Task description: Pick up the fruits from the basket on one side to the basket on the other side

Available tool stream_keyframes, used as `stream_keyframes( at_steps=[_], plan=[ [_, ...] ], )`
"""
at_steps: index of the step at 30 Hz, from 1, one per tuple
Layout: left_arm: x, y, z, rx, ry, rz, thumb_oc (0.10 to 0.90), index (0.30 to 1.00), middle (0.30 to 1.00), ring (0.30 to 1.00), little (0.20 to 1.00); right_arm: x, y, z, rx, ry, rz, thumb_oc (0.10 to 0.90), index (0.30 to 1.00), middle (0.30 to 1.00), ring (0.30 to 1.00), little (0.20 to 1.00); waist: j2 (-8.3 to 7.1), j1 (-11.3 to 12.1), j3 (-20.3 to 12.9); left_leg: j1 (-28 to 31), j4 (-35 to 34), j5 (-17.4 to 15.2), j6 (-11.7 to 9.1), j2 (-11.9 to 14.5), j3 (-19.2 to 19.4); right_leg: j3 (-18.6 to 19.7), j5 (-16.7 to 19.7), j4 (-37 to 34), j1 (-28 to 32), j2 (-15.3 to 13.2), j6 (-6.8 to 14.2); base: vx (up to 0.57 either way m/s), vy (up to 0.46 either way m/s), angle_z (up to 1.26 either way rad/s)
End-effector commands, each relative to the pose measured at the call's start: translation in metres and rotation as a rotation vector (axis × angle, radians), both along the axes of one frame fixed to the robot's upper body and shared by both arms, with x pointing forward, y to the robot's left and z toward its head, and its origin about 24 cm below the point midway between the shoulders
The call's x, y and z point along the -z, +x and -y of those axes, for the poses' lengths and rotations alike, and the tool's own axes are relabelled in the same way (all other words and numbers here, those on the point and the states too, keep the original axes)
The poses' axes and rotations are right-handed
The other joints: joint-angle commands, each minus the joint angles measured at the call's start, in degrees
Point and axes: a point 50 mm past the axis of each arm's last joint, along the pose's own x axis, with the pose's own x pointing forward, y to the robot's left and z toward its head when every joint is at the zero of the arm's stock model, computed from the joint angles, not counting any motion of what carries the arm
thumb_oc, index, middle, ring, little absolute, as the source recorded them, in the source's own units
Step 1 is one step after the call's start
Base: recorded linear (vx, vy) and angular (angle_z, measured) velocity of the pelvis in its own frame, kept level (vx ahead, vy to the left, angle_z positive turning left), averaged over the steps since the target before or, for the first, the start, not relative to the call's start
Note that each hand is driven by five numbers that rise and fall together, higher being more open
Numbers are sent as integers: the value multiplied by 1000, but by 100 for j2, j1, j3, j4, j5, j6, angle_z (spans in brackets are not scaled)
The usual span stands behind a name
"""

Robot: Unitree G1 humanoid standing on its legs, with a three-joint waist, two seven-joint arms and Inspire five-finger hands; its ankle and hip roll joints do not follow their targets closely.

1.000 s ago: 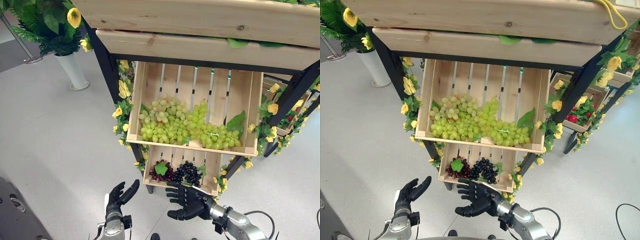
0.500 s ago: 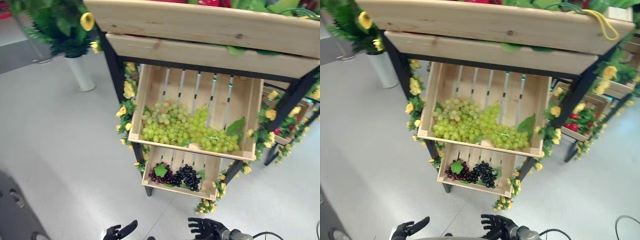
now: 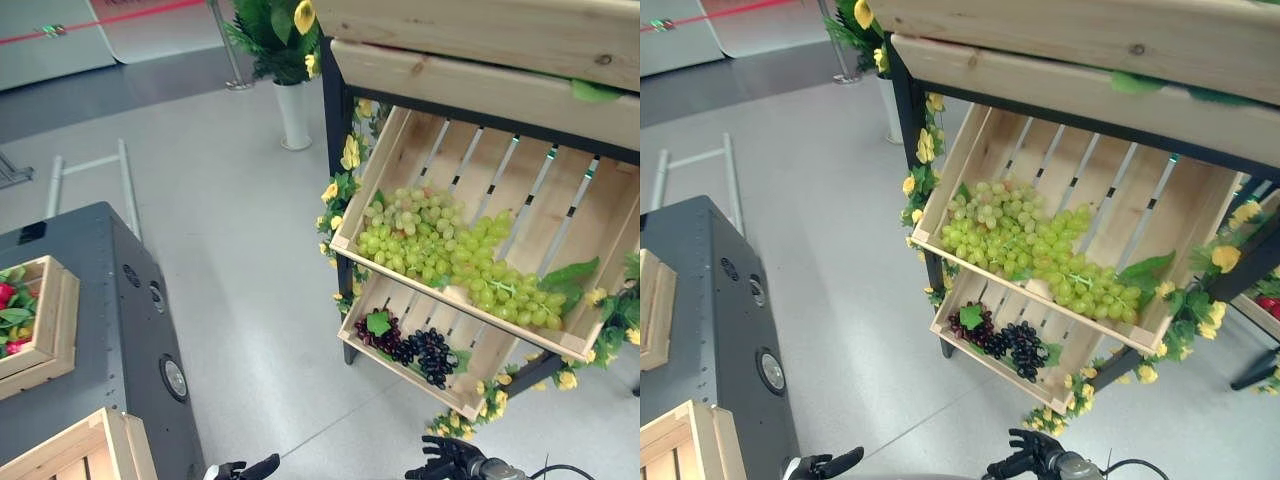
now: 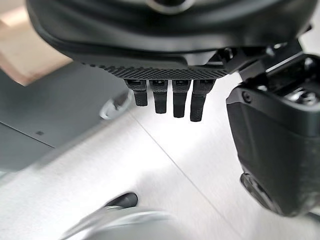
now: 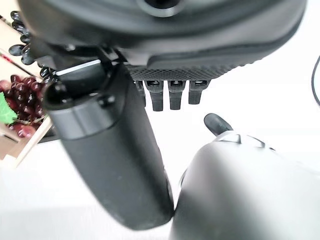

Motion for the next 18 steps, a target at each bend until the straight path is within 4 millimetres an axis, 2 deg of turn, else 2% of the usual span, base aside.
stream_keyframes(
  at_steps=[1, 4, 7, 9, 10, 11, 12, 14, 16, 18],
  plan=[
    [-7, 27, 9, 131, 14, 72, 800, 900, 900, 900, 900, -3, 16, -9, 77, 8, 63, 800, 900, 900, 900, 900, -99, 80, 176, 649, -370, -573, 28, -552, -335, 527, 38, 173, -510, 377, 182, -355, 113, 54],
    [-10, 33, 9, 239, 32, 94, 800, 900, 900, 900, 900, -4, 18, -14, 41, 15, 88, 800, 900, 900, 900, 900, -105, 65, 284, 589, -601, -460, 167, -619, -409, 655, 369, 39, -723, 319, 394, -338, 108, 15],
    [-9, 29, 4, 295, 51, 49, 800, 900, 900, 900, 900, -5, 22, -12, 107, 6, 113, 800, 900, 900, 900, 900, -127, 67, 369, 436, -672, -338, 198, -655, -395, 686, 645, -244, -801, 291, 569, -321, 78, -3],
    [-6, 22, 1, 326, 71, 0, 800, 900, 900, 900, 900, -4, 19, -12, 140, 6, 110, 800, 900, 900, 900, 900, -123, 29, 382, 384, -672, -272, 225, -658, -452, 923, 761, -295, -858, 308, 624, -264, 35, -9],
    [-6, 16, -5, 352, 99, -37, 800, 900, 900, 900, 900, -3, 16, -11, 163, 7, 111, 800, 900, 900, 900, 900, -120, -81, 397, 253, -672, -106, 320, -682, -608, 1509, 799, 102, -1110, 315, 590, -254, 23, -13],
    [-6, 16, -6, 356, 107, -43, 800, 900, 900, 900, 900, -3, 15, -10, 167, 6, 112, 800, 900, 900, 900, 900, -113, -104, 401, 239, -672, -89, 334, -678, -638, 1606, 785, 196, -1143, 324, 587, -352, 23, -10],
    [-6, 13, -15, 361, 133, -74, 800, 900, 900, 900, 900, -2, 12, -8, 188, 5, 112, 800, 900, 900, 900, 900, -55, -177, 407, 176, -672, -8, 399, -656, -648, 1761, 621, 1107, -1244, 302, 557, -246, 10, -1],
    [-7, 10, -23, 290, 140, -78, 800, 900, 900, 900, 900, -2, 11, -5, 187, 2, 109, 800, 900, 900, 900, 900, 69, -172, 407, 119, -672, 76, 405, -591, -603, 1680, 256, 2109, -1154, 52, 417, -262, 7, 8],
    [-7, 6, -27, 210, 119, -72, 800, 900, 900, 900, 900, 0, 4, -2, 166, -19, 87, 800, 900, 900, 900, 900, 160, -203, 352, 67, -672, 96, 432, -562, -689, 1968, 13, 2311, -912, -23, 302, -189, -46, 11],
    [-7, 4, -28, 177, 101, -69, 800, 900, 900, 900, 900, 3, -5, -2, 159, -39, 63, 800, 900, 900, 900, 900, 199, -233, 278, 14, -672, 114, 460, -573, -857, 2246, -131, 2242, -645, -53, 292, -154, -148, 20]
  ],
)
